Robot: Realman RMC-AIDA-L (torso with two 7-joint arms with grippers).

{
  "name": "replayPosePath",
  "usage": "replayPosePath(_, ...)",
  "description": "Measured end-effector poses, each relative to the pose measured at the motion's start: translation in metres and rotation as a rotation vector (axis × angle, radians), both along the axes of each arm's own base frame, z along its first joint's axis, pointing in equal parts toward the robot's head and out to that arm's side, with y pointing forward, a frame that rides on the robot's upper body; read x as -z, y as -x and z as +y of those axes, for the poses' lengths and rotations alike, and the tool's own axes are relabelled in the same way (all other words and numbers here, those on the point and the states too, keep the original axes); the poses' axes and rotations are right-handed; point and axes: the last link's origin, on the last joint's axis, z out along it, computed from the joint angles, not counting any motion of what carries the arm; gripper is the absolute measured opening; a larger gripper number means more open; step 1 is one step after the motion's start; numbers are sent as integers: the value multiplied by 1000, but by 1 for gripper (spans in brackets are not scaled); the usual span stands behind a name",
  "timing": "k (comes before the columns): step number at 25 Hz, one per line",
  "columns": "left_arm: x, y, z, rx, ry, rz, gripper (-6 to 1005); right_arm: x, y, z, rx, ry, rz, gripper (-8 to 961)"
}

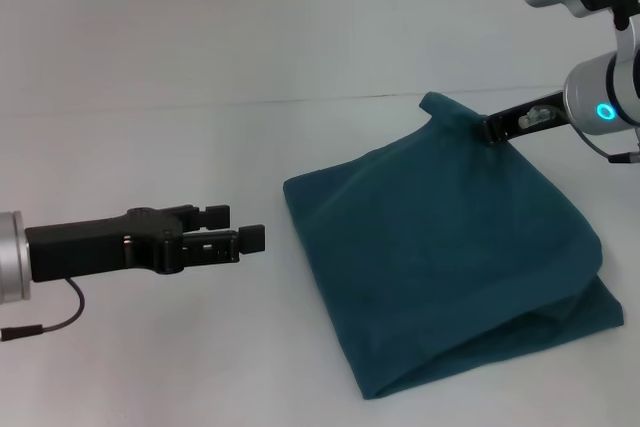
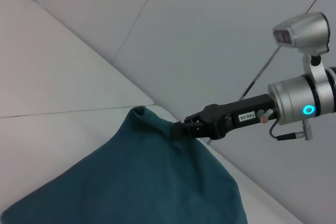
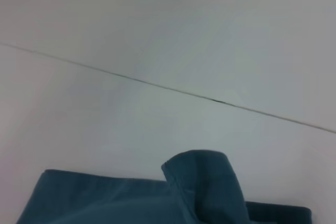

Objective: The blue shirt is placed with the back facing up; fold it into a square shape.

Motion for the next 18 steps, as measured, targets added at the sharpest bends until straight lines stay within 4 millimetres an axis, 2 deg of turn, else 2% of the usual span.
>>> replayPosePath(18, 2, 2, -2, -1, -1, -1, 874, 13, -48, 8, 140, -52, 17, 54)
